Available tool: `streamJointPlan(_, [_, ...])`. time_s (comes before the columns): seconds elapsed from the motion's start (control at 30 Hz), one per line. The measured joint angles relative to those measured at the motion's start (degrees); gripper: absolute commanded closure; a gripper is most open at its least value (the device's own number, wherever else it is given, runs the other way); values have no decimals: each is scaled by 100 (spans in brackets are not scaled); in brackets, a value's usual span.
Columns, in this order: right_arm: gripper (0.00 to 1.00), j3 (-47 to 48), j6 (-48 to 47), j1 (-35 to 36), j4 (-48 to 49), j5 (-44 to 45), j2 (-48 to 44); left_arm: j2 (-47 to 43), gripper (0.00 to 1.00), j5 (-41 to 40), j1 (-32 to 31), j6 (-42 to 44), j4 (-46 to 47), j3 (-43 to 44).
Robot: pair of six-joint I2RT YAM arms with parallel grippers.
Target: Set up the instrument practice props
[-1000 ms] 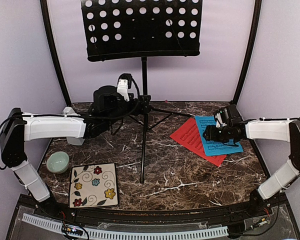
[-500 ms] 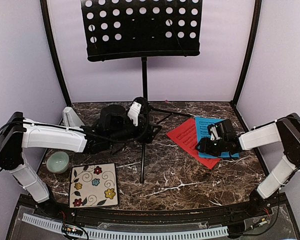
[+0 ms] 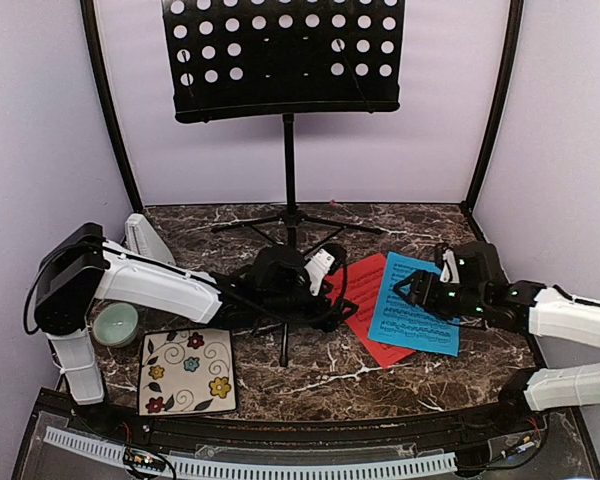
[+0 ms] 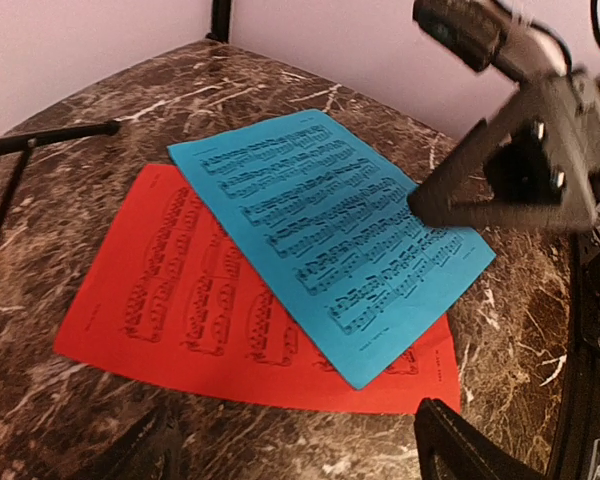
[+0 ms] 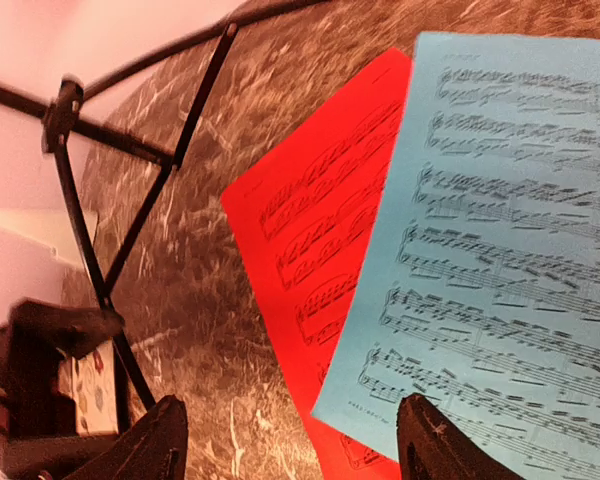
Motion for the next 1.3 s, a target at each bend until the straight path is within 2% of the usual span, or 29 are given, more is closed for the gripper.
streamJointPlan(0.13, [19, 107, 461, -420, -907, 505, -876, 745, 22, 343, -131, 0, -297, 929])
streamJointPlan(0.2, [13, 103, 664, -669, -1414, 651, -1003, 1128, 22, 496, -188, 0, -439, 1447])
streamJointPlan(0.4, [3, -212, 1200, -1484, -2511, 756, -1327, 1963, 22, 693, -260, -17, -789, 2406])
streamJointPlan(0.53, [3, -387, 1357, -1821, -2848, 785, -1526, 2468, 23, 739, -273, -28, -1058, 2981])
streamJointPlan(0.67, [6, -638, 1327, -2184, -2809, 715, -1480, 2957, 26, 745, -262, -72, -1329, 3578])
streamJointPlan(0.8, [14, -916, 1246, -2448, -2577, 566, -1250, 3314, 27, 793, -197, -245, -1515, 4000])
streamJointPlan(0.93, [29, -1241, 1167, -2660, -1633, 153, -1180, 3501, 29, 859, -138, -369, -1648, 4181])
streamJointPlan(1.1, [37, -1617, 1091, -2861, -332, -529, -901, 3654, 31, 1021, -68, -511, -1641, 4260])
streamJointPlan(1.3, [53, -1843, 1036, -3080, 50, -975, -1023, 3672, 33, 1132, -28, -599, -1598, 4262])
